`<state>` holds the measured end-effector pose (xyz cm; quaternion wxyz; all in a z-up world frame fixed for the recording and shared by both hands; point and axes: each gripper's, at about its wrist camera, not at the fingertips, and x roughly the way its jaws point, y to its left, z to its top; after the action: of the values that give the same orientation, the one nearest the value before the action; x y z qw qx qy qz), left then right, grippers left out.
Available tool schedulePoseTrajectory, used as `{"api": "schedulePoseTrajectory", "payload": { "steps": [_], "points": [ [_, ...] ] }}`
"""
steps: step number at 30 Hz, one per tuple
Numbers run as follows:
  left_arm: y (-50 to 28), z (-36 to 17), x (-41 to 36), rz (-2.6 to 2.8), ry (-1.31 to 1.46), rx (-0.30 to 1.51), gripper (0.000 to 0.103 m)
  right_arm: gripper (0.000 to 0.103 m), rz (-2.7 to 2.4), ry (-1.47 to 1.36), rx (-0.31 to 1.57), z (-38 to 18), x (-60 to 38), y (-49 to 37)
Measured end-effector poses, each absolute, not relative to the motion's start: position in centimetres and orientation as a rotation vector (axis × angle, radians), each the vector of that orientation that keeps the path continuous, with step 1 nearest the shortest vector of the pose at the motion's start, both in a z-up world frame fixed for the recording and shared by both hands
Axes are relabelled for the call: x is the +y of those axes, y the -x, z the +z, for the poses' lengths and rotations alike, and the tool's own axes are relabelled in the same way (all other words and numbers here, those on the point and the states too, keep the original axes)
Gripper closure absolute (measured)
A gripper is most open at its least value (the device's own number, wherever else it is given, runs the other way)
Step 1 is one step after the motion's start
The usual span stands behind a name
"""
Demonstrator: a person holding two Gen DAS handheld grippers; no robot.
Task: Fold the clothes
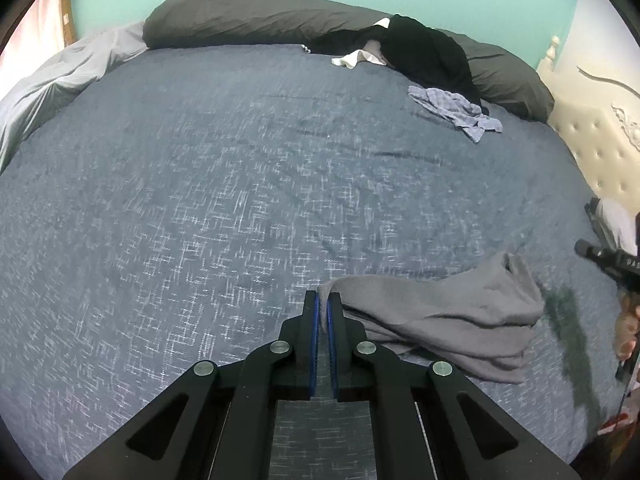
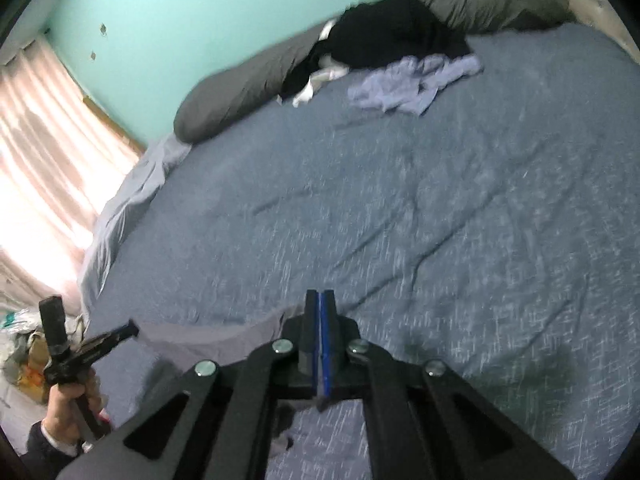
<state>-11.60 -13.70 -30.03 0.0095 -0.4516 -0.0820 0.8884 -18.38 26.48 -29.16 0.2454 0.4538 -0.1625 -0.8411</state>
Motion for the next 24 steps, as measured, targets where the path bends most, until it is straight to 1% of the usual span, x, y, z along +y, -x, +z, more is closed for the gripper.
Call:
{"api": "schedulePoseTrajectory", "payload": {
  "steps": [4, 5, 6, 7, 8, 11, 17, 19, 21, 24],
  "points": [
    [11.5, -30.2, -13.6, 2.766, 1.417, -0.259, 0.099, 0.1, -2.27, -1.338, -0.445, -31.3, 25.4, 19.1],
    [11.5, -30.3, -13.6, 2.764, 1.419, -0.258, 0.099, 0.092, -2.264, -1.367, -0.454, -31.9, 25.3, 19.4],
    [11.5, -30.4, -13.6, 2.761, 1.42, -0.257, 0.099, 0.079, -2.257, -1.393, -0.469, -32.6, 25.2, 19.6],
    [11.5, -30.4, -13.6, 2.759, 1.419, -0.254, 0.099, 0.074, -2.251, -1.415, -0.481, -33.3, 25.0, 19.8],
    [11.5, -30.5, -13.5, 2.758, 1.418, -0.252, 0.099, 0.073, -2.244, -1.433, -0.488, -33.9, 24.8, 20.0],
    [11.6, -30.6, -13.6, 2.754, 1.416, -0.251, 0.099, 0.073, -2.224, -1.477, -0.482, -35.2, 23.9, 20.6],
    [11.6, -30.7, -13.5, 2.745, 1.409, -0.27, 0.099, 0.073, -2.215, -1.515, -0.375, -36.8, 21.6, 21.5],
    [11.5, -30.7, -13.5, 2.742, 1.407, -0.285, 0.099, 0.074, -2.221, -1.498, -0.364, -37.1, 21.2, 21.6],
    [11.4, -30.6, -13.4, 2.743, 1.4, -0.285, 0.099, 0.095, -2.226, -1.474, -0.372, -37.3, 21.2, 21.5],
    [11.4, -30.3, -13.4, 2.749, 1.392, -0.282, 0.099, 0.1, -2.251, -1.414, -0.346, -36.5, 21.3, 21.0]
  ]
}}
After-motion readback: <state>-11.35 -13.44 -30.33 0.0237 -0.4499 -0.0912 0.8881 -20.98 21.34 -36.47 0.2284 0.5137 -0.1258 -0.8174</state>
